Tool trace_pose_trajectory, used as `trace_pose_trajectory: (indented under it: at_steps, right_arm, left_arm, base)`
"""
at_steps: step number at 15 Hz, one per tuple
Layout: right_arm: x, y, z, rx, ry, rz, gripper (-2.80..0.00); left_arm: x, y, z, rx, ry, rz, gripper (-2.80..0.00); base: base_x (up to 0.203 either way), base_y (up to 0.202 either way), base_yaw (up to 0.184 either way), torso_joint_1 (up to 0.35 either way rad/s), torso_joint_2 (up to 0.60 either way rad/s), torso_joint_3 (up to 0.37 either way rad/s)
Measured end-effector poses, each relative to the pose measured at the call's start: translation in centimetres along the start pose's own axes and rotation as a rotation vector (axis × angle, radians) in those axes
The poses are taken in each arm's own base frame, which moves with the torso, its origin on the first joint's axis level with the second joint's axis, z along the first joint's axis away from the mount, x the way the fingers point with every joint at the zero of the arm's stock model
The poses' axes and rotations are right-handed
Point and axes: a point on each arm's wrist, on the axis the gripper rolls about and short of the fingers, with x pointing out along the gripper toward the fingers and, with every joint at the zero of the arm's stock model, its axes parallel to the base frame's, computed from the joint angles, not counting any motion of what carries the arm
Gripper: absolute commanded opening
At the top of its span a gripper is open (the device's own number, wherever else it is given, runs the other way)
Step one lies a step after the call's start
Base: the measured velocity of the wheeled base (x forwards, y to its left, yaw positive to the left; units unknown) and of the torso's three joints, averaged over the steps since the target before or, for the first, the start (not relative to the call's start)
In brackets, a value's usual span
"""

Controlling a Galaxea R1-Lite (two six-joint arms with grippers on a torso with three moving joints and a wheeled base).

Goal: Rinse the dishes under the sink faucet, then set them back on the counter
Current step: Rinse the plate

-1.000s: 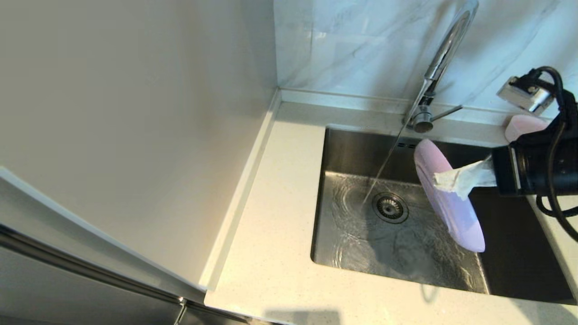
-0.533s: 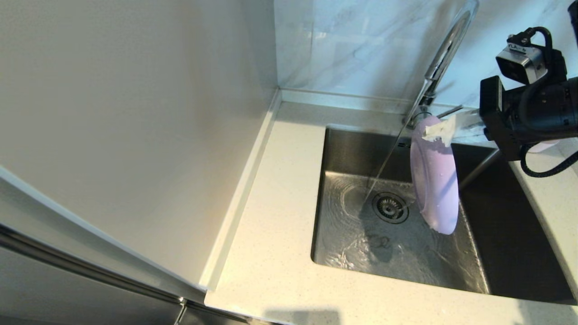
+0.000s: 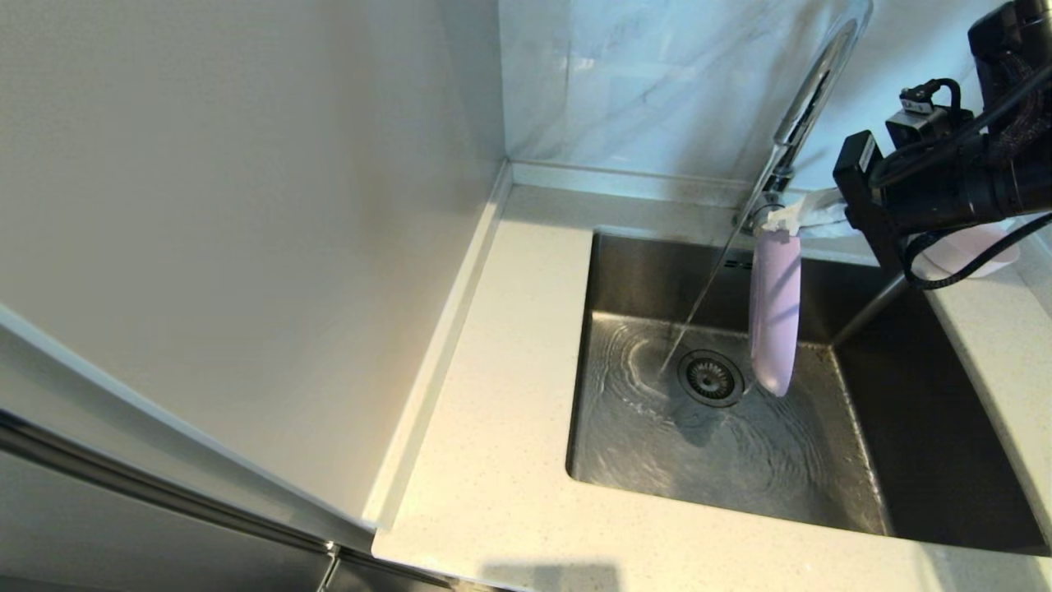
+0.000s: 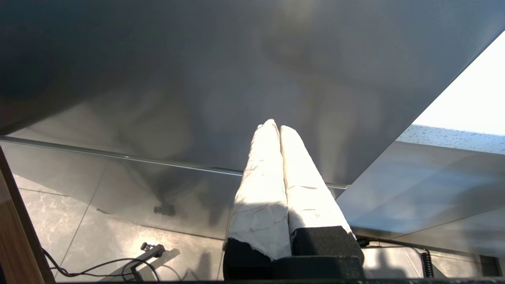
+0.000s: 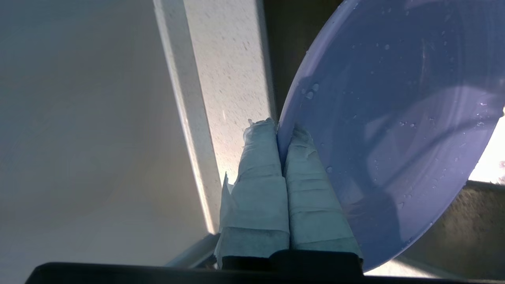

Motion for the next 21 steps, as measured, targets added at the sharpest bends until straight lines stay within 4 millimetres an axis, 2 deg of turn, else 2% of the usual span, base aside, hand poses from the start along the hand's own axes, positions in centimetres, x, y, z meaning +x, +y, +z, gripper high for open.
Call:
trace_pose_trajectory:
  at_steps: [5, 12, 14, 16, 19, 21]
  right_arm:
    - [1.0, 0.6, 1.0, -0.014, 0.020, 0.060, -2.80]
    - [1.4, 0.5, 0.5, -0.056, 0.069, 0.071, -2.80]
    - [0.4, -0.7, -0.5, -0.097, 0.099, 0.025, -2.80]
    - [-1.5, -2.4, -2.4, -0.163, 0.129, -0.029, -2.80]
    - [-5.1, -5.3, -5.6, -0.410, 0.120, -0.176, -2.80]
    - [-7.1, -7.2, -6.1, -0.589, 0.080, -0.301, -2.80]
  left_arm:
    - [0.0, 0.0, 0.0, 0.000, 0.000, 0.000, -2.80]
    - [0.0, 0.0, 0.0, 0.000, 0.000, 0.000, -2.80]
    - [0.0, 0.0, 0.0, 0.000, 0.000, 0.000, -2.80]
    - [0.0, 0.0, 0.0, 0.000, 0.000, 0.000, -2.80]
    - [0.0, 0.0, 0.0, 0.000, 0.000, 0.000, -2.80]
    - [0.0, 0.0, 0.0, 0.000, 0.000, 0.000, -2.80]
  base:
    - [0.000, 0.000, 0.000, 0.000, 0.00, 0.000]
    - [0.000, 0.000, 0.000, 0.000, 0.00, 0.000]
    - [0.000, 0.000, 0.000, 0.000, 0.00, 0.000]
    - [0.000, 0.000, 0.000, 0.000, 0.00, 0.000]
    - [0.000, 0.000, 0.000, 0.000, 0.00, 0.000]
    - [0.000, 0.000, 0.000, 0.000, 0.00, 0.000]
